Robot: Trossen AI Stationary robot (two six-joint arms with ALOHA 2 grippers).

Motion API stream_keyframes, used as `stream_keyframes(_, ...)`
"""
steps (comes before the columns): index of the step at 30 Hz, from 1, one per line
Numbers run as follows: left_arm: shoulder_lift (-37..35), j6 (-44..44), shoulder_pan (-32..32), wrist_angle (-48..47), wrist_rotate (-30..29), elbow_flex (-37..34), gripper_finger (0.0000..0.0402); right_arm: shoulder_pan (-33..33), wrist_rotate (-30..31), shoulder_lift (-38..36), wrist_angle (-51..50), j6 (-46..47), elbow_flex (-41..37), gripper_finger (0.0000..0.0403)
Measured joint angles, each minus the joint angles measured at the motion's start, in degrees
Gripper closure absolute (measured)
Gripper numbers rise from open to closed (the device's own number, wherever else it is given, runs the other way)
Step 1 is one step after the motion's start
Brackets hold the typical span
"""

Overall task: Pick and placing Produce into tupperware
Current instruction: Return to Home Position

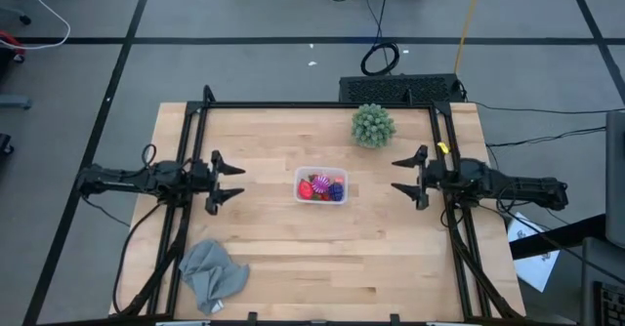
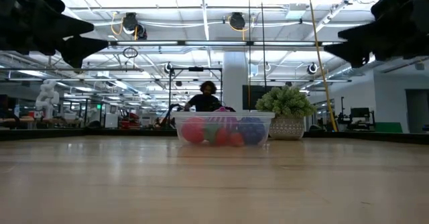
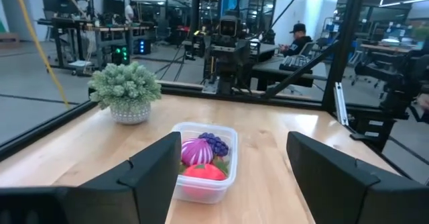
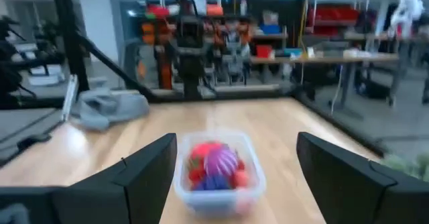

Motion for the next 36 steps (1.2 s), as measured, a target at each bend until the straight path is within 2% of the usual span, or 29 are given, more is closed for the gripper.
stream_keyframes(2,0.00,0.31,-0.43,0.55,-0.14,-0.06,0.0124,0.00,-1.27,0.02,3.46,-0.49,-1.79,0.0103)
stream_keyframes(7,0.03,-0.49,-0.79,1.03,-0.15,-0.10,0.0124,0.04,-5.99,0.15,0.40,-0.41,-1.79,0.0103)
stream_keyframes(16,0.08,-1.50,-0.79,1.13,-0.13,-0.10,0.0124,0.02,-5.40,0.78,0.36,10.63,-1.90,0.0103)
stream_keyframes(36,0.06,-1.64,-0.79,1.18,-0.09,-0.10,0.0124,0.02,-5.40,0.78,0.37,10.27,-2.01,0.0103)
